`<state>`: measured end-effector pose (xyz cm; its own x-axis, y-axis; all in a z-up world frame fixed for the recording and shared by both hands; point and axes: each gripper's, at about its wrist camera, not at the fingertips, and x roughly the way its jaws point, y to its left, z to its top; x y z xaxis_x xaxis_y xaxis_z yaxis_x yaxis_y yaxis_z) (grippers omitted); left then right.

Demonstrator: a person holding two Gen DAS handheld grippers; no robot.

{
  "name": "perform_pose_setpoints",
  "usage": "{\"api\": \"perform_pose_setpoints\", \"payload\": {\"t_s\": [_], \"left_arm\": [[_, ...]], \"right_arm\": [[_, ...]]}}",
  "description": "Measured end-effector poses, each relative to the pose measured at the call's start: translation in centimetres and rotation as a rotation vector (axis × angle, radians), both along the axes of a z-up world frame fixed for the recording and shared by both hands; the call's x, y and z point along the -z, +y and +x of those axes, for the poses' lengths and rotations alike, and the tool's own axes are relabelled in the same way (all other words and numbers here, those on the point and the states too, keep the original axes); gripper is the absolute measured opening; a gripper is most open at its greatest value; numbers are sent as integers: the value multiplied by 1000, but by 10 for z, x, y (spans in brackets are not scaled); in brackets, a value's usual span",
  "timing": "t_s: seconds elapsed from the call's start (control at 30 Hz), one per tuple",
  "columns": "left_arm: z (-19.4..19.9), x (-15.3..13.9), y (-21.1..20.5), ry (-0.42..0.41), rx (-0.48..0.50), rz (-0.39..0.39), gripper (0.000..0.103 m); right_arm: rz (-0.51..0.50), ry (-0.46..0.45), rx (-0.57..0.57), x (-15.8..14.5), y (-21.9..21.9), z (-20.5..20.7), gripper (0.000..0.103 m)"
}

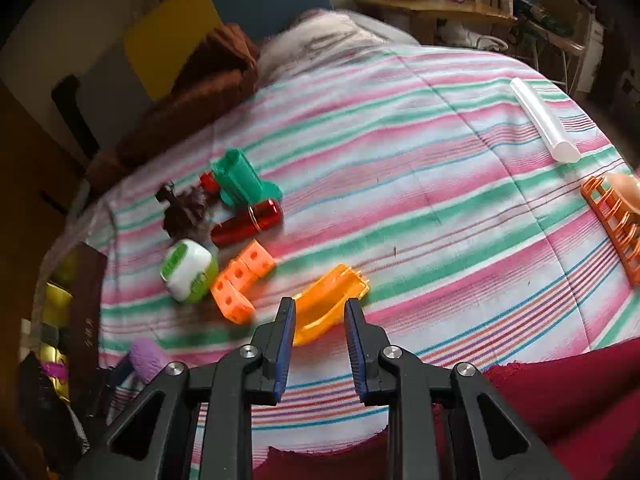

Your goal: Organize rigid objects

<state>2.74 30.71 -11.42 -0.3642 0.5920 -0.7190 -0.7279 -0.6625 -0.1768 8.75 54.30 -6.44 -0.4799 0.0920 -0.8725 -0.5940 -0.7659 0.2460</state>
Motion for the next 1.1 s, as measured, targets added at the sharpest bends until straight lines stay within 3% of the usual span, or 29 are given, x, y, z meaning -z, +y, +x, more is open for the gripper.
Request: {"api": "perform_pose_setpoints", "payload": {"t_s": [0.13, 0.23, 0.3, 0.37, 0.4, 0.47, 0.53, 0.6, 0.77, 1.0, 1.1], "left_arm": [[-2, -2, -9, -25, -27, 30, 78], [-3, -5, -16, -44, -41, 57, 78], [-2, -8, -20, -42, -40, 69, 78], [1, -12, -23, -26, -36, 79, 78], [2, -14, -25, -21, -34, 84, 78], [4, -19, -30, -25, -32, 106, 78], [6, -25, -36, -25, -32, 128, 78], [7, -32, -43, -15, -35, 149, 78], [9, -48, -64, 21, -62, 170, 78], [0, -60, -106, 34, -156, 191, 78], [-9, -61, -127, 23, -210, 198, 78]], "right_arm": [[-102, -105, 67, 18, 14, -9, 51], [-292, -26, 155, 35, 28, -10, 54], [-333, -14, 209, 46, 32, -12, 55], [-304, -6, 228, 50, 30, -16, 57], [-261, -12, 211, 47, 26, -20, 56], [-145, -50, 151, 44, 13, -29, 46], [-52, -61, 111, 44, 4, -31, 30], [30, -43, 65, 46, -4, -27, 27], [20, -5, 54, 44, -10, -24, 27], [-129, 120, 112, 43, 8, -10, 27], [-141, 160, 123, 40, 10, -6, 27]]}}
